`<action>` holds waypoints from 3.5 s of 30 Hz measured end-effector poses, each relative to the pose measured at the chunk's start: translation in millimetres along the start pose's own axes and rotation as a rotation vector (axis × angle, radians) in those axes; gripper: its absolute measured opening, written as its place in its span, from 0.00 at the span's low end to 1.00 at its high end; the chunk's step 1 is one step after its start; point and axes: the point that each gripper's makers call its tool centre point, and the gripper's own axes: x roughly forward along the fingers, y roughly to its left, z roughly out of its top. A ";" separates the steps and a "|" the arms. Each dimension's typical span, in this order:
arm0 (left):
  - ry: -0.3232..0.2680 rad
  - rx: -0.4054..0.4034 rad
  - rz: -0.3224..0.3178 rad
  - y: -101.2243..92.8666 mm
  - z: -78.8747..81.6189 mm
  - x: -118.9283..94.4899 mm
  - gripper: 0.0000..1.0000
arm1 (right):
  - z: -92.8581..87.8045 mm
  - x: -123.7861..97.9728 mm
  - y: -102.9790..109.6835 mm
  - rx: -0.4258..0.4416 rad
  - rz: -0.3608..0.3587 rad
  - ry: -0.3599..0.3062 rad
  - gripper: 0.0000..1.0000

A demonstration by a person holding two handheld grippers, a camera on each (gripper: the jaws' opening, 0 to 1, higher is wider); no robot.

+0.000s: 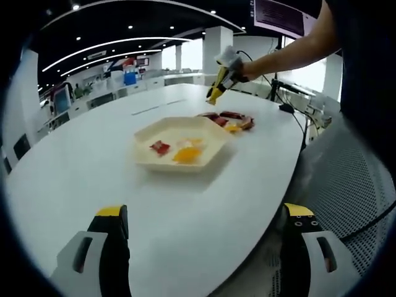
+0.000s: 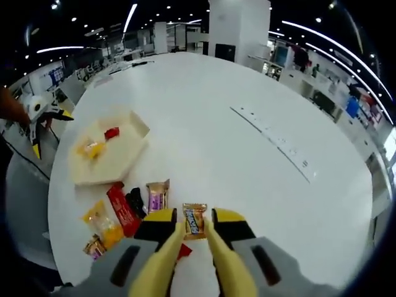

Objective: Place the target food into the container with the food tongs after gripping and lifting it, then release it inside without dropping or visibly crushing the food.

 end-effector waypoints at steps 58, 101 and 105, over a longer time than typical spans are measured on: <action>-0.051 0.093 -0.051 -15.2 14.2 -1.9 1.00 | 136.2 23.8 122.4 -0.032 -0.002 -0.059 0.21; -0.058 0.113 -0.029 -12.9 18.5 -2.6 1.00 | 178.8 28.0 151.8 -0.145 0.046 -0.135 0.26; -0.059 0.110 -0.028 -12.4 18.6 -2.5 1.00 | 175.7 21.7 149.1 -0.151 0.046 -0.138 0.26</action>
